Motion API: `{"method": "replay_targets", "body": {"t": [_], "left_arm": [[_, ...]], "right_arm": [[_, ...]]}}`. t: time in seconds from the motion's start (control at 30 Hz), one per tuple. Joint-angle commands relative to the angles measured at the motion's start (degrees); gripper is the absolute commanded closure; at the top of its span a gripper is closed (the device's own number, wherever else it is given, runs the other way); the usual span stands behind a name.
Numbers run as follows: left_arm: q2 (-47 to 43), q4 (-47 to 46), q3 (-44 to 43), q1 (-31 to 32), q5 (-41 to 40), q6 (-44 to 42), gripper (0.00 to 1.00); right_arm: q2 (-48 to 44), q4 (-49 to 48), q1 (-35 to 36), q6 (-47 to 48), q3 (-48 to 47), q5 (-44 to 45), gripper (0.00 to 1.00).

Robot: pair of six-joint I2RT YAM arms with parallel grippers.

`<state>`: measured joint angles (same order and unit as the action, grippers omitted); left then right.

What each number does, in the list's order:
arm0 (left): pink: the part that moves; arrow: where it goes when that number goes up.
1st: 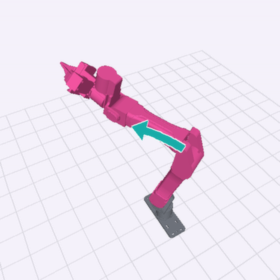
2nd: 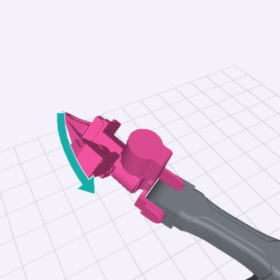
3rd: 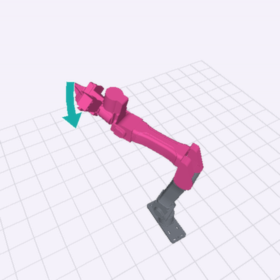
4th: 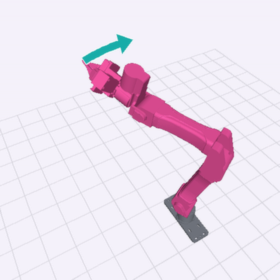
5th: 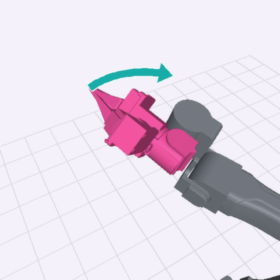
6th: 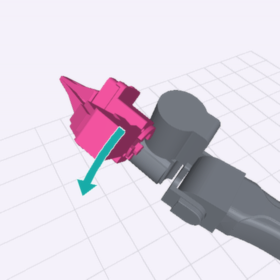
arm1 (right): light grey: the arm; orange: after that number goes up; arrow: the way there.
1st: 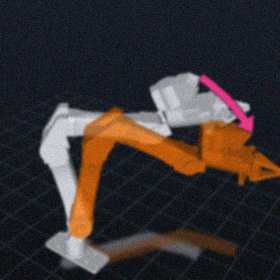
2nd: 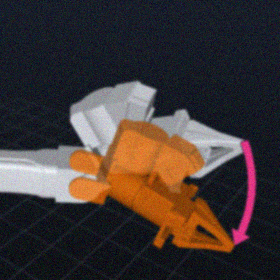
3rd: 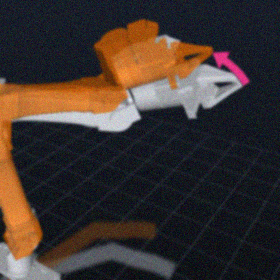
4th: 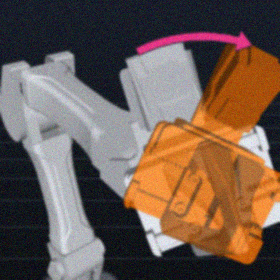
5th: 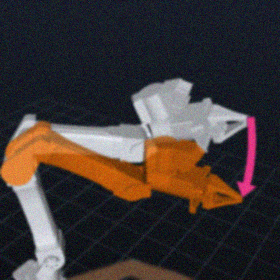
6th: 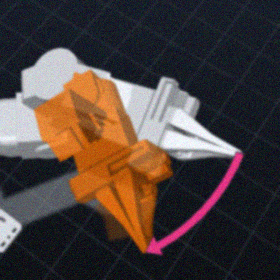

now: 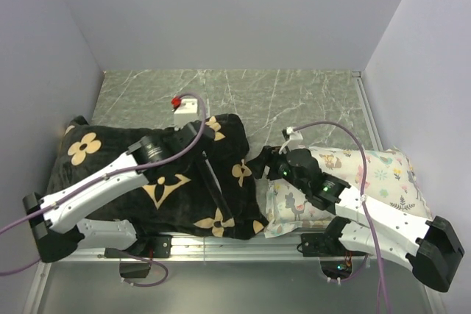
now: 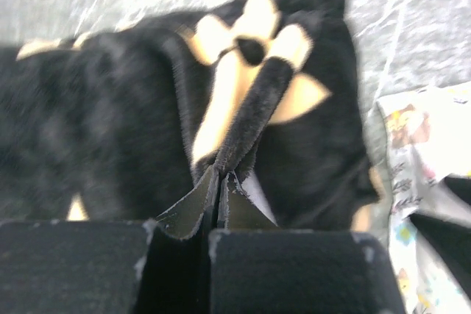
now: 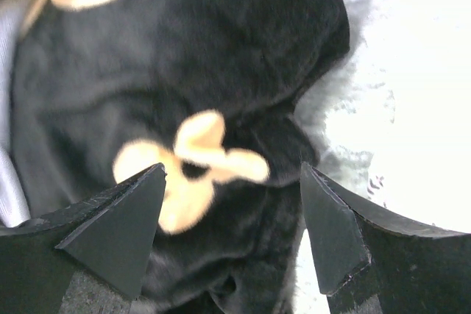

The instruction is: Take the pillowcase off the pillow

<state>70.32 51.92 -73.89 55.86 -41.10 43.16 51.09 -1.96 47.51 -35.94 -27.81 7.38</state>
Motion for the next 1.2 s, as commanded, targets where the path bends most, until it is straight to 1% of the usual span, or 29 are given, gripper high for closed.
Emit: {"method": "replay_targets", "body": {"t": [0.0,0.07,0.13,0.17,0.23,0.3,0.33,0.47,0.57,0.63,0.7,0.77,0.83,0.87,0.9,0.97,1.0,1.07,1.1,1.17], "left_arm": [[-4.48,4.23,4.53,0.22,-2.4,6.22,0.99],[-8.35,4.86,7.33,0.22,-2.49,9.57,1.0],[-12.2,2.76,9.71,0.22,-1.53,10.72,1.0],[-13.27,1.96,11.82,0.22,-1.18,10.98,1.0],[-15.03,1.08,13.24,0.22,-0.82,12.21,1.0],[-15.39,0.64,14.56,0.22,-0.56,12.65,0.99],[-15.57,0.03,14.91,0.22,-0.3,12.74,0.99],[-15.3,-0.59,15.79,0.22,-0.38,13.27,0.99],[-15.48,-1.03,16.05,0.22,-0.82,13.27,1.0],[-15.66,-1.21,15.97,0.22,-1.0,13.1,0.99],[-15.66,-0.77,15.44,0.13,-1.26,13.18,0.99],[-15.57,-0.42,14.74,0.13,-1.44,12.74,1.0],[-15.31,-0.33,14.47,0.13,-1.61,12.13,0.99],[-15.22,-0.33,14.3,0.13,-1.7,11.95,0.99],[-14.87,-0.07,14.3,0.13,-2.05,11.78,0.99],[-14.52,0.98,13.51,-0.04,-3.01,11.86,0.99],[-14.34,1.6,13.07,-0.13,-3.45,11.78,0.99],[-14.69,3.1,11.93,-1.45,-4.34,11.08,1.0],[-15.39,3.19,11.66,-2.23,-4.25,9.68,1.0],[-16.53,1.96,11.49,-5.39,-2.76,7.57,1.0]], "right_arm": [[1.46,-0.95,0.48,2.1,-4.7,-0.52,0.19],[2.34,-0.68,0.48,2.72,-6.55,-1.66,0.19],[3.84,-0.07,0.48,3.25,-8.04,-2.45,0.19],[4.36,0.11,0.74,3.34,-9.7,-2.89,0.19],[6.29,0.63,1.79,3.69,-11.64,-3.25,0.19],[8.83,1.52,3.11,4.21,-15.15,-2.11,0.19],[9.63,3.69,4.86,4.48,-17.51,-1.49,0.2],[15.16,6.08,9.08,5.01,-22.45,1.67,0.2],[18.51,7.58,11.02,4.92,-25.52,3.52,0.2],[24.29,8.54,11.91,5.18,-27.46,4.48,0.2],[27.21,10.12,12.0,5.27,-29.04,5.8,0.2],[29.84,11.1,12.0,5.62,-30.37,5.99,0.25],[30.21,9.61,12.08,5.8,-29.85,5.28,0.3],[30.21,9.43,12.08,5.97,-29.84,5.11,0.33],[30.21,9.6,12.08,6.06,-29.84,5.8,0.46],[29.86,12.75,12.08,6.24,-30.81,8.34,0.64],[29.42,14.07,12.17,6.24,-30.98,11.49,0.78],[27.24,17.41,11.73,6.33,-30.81,14.93,0.86],[26.18,18.47,11.47,5.98,-30.46,17.99,0.94],[22.94,20.5,9.63,5.71,-28.62,19.6,0.99]]}}
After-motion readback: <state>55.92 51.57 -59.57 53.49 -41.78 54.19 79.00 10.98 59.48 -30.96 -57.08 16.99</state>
